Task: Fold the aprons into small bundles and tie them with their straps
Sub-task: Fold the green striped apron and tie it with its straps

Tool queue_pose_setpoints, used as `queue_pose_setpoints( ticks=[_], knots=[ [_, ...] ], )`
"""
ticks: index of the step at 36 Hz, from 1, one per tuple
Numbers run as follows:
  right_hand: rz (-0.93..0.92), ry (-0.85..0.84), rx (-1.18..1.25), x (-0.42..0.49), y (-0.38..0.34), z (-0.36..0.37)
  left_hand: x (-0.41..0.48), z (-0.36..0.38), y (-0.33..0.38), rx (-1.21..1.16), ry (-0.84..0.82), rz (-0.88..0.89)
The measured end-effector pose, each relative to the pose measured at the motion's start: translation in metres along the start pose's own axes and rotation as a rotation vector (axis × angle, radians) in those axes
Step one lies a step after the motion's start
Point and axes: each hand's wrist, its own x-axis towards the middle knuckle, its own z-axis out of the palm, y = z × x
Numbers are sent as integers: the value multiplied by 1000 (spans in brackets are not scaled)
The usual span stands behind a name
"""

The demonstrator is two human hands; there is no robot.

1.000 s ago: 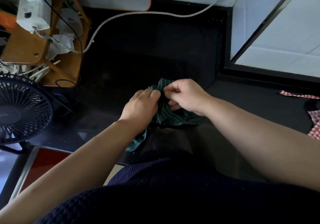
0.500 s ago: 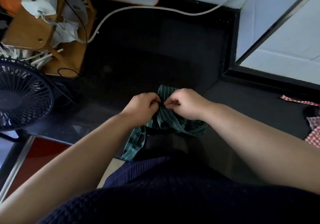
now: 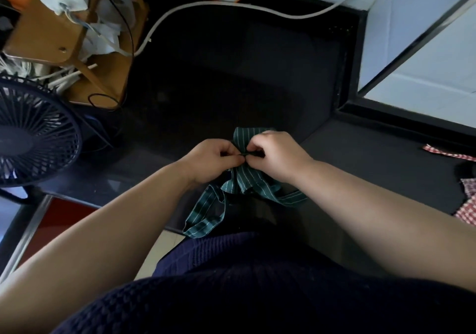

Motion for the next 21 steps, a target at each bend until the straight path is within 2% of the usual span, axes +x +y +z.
queue_pose_setpoints(
  ticks=[8,12,16,21],
  knots=[
    [-41,-4,-167,-1,0,4,-3,7,-7,-265,108,27],
    [-65,34,-209,-2,-1,17,-1,7,-8,-172,127,33],
    [-4,52,-75,1,-3,16,-3,10,-13,-108,205,72],
    [76,-44,68,2,3,2,-5,12,-11,36,194,121]
  ],
)
